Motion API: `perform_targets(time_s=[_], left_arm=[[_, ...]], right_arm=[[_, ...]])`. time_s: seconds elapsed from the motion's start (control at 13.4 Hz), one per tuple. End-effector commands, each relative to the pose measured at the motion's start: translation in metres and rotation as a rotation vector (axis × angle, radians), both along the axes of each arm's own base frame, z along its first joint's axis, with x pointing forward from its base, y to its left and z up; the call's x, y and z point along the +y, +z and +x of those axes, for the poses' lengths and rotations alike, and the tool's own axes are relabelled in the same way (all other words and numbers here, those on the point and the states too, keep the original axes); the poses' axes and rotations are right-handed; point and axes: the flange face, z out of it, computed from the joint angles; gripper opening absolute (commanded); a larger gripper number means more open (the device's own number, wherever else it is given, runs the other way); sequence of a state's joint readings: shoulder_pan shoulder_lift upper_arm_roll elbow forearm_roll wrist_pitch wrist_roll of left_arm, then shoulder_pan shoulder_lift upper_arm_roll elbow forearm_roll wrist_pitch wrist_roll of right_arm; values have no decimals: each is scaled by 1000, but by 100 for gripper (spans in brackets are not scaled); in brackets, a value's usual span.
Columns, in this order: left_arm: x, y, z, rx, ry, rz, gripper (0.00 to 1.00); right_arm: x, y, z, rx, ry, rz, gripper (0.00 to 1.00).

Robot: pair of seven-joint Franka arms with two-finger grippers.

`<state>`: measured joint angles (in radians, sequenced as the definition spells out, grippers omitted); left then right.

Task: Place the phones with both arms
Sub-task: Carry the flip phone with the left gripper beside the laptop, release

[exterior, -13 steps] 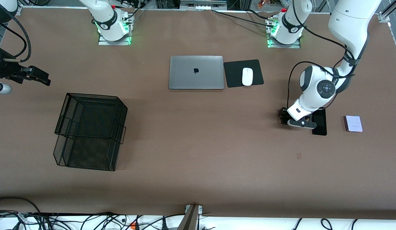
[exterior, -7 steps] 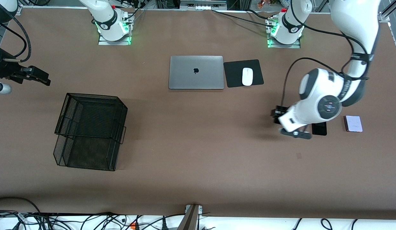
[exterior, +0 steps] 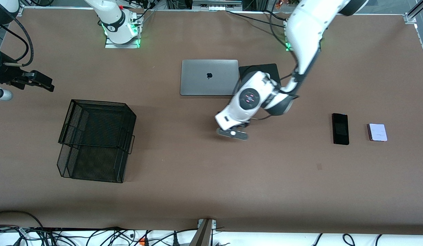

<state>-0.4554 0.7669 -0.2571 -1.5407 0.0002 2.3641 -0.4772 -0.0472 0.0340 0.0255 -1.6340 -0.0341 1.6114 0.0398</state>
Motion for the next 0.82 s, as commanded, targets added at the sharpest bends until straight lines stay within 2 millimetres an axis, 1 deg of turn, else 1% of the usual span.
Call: perform_targets(time_s=[0.0, 0.07, 0.15, 0.22, 0.3, 0.37, 0.45, 0.52, 0.6, 0.67, 0.75], left_arm=[[-38, -22, -10, -57, 47, -79, 29], [-52, -27, -19, -69, 78, -103, 36], [-54, -28, -23, -58, 112, -102, 76], [-55, -25, -24, -58, 116, -100, 100], [-50, -20, -20, -56, 123, -95, 100], [-44, -12, -18, -39, 127, -73, 100], [-32, 2, -11, -20, 133, -39, 100], [-9, 21, 4, 2, 157, -5, 100], [17, 44, 17, 27, 174, 36, 100], [55, 58, 33, 74, 203, 100, 100], [92, 66, 44, 119, 231, 164, 100]], right_arm=[[4, 1, -1, 1, -2, 17, 100], [4, 0, -1, 6, 3, 18, 100], [6, -2, 1, 5, 8, 18, 100], [10, -5, 2, 6, 12, 18, 100], [18, -7, 3, 9, 21, 18, 100], [22, -14, 6, 20, 27, 18, 100], [28, -17, 8, 21, 37, 18, 100], [41, -21, 11, 19, 57, 18, 100], [51, -25, 13, 21, 39, 16, 100], [75, -28, 14, 16, 31, 14, 100], [100, -34, 15, 11, 12, 9, 100]])
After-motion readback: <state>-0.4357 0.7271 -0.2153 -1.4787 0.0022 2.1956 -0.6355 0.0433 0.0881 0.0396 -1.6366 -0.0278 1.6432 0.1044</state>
